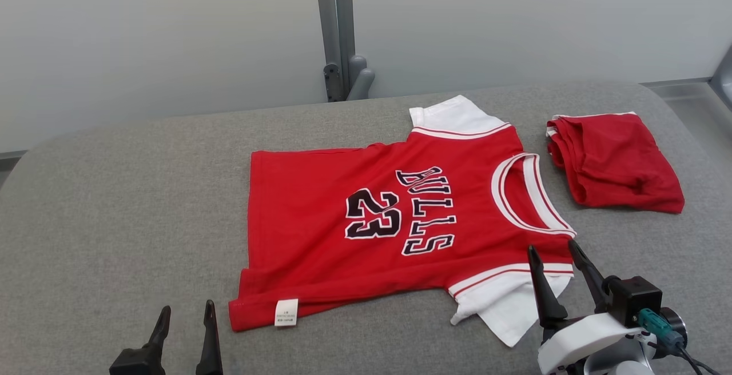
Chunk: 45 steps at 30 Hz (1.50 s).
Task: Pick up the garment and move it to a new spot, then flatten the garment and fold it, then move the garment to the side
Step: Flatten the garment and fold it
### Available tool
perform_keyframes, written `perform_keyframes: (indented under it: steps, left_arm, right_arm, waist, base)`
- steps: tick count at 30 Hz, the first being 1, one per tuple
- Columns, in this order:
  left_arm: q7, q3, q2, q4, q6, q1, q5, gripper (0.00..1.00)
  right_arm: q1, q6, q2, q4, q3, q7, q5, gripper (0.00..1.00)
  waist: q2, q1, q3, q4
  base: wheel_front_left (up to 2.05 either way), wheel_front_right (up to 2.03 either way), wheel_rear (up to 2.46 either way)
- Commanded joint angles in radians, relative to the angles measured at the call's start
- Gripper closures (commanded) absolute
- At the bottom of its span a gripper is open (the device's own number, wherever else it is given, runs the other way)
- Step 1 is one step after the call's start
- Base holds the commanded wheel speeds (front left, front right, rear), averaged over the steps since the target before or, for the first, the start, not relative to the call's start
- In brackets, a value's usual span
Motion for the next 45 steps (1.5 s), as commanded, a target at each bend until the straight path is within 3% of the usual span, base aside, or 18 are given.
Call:
perform_keyframes:
  steps: [1, 19, 29, 45]
  left_arm:
    - [0.0, 0.005, 0.002, -0.002, 0.003, 0.007, 0.009, 0.0]
    - [0.0, -0.065, 0.002, 0.069, -0.026, -0.035, -0.02, 0.0]
    - [0.0, -0.119, 0.002, 0.122, -0.011, -0.056, -0.048, 0.0]
    - [0.0, -0.119, 0.002, 0.123, -0.024, -0.093, -0.018, 0.0]
  right_arm:
    - [0.008, -0.002, -0.006, -0.004, 0.002, -0.003, -0.006, 0.0]
    - [0.025, -0.002, -0.015, 0.08, 0.005, -0.003, -0.011, 0.0]
    - [0.05, -0.002, -0.022, 0.218, 0.057, -0.003, -0.004, 0.0]
    - [-0.053, -0.002, 0.003, 0.401, 0.075, 0.001, 0.018, 0.01]
  waist:
    - [0.0, 0.0, -0.003, 0.005]
    - [0.0, 0.0, 0.06, 0.017]
    - [0.0, 0.0, 0.098, 0.012]
    - [0.0, 0.0, 0.159, 0.05]
  base:
    - [0.0, 0.0, 0.0]
    - [0.0, 0.0, 0.0]
    - [0.0, 0.0, 0.0]
    - [0.0, 0.0, 0.0]
